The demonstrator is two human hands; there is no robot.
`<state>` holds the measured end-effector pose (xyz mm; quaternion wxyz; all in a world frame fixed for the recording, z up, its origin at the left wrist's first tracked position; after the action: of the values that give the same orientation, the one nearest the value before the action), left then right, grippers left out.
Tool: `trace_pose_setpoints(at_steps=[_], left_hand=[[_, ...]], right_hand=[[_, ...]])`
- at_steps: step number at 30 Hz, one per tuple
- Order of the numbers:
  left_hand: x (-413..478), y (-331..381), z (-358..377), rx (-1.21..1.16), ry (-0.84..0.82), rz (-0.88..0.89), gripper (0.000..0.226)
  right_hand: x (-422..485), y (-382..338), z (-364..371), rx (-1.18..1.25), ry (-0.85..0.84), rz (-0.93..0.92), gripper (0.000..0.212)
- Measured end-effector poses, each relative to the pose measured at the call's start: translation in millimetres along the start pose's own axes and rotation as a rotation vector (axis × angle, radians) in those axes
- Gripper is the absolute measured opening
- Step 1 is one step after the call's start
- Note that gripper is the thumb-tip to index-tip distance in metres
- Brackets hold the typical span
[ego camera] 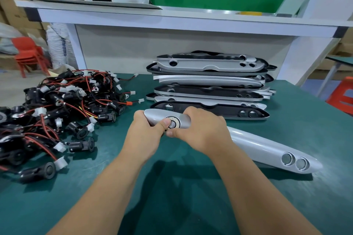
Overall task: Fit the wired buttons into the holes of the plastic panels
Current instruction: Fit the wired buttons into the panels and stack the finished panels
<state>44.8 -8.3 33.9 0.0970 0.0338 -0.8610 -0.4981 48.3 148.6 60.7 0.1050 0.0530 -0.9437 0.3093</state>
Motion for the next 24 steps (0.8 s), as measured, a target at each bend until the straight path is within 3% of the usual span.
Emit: trace_pose_setpoints(at_steps=[5, 9, 14, 20, 24], left_hand=[[-1, 5, -1, 0.102, 0.037, 0.028, 0.033], [5, -3, 3, -0.021, -0.028, 0.007, 0.032], [15, -22, 5, -0.052, -0.143, -0.064, 0.037], [27, -41, -4, -0.037, -0.238, -0.120, 0.044], [24, -39, 3, 0.022, -0.281, -0.093, 0.051]], right_hand=[[3, 1, -3, 0.027, 0.024, 0.051, 0.052], [0, 3, -1, -0.059, 0.050, -0.011, 0.055], [-18, 32, 2, -0.203, -0.018, -0.113, 0.082], [-70, 149, -61, -0.276, -0.004, 0.198, 0.089], [-98, 185, -89, -0.150, 0.125, 0.267, 0.089]])
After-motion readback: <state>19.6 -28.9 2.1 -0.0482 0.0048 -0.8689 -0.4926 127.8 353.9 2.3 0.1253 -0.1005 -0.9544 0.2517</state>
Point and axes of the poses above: each hand's wrist, its own x-axis towards the middle knuckle, its own z-axis out of the palm, y = z × x, the point moved 6 cm from there along x, towards the middle knuckle, and after that the axes turned 15 degrees about x, right-handed, at the moved point
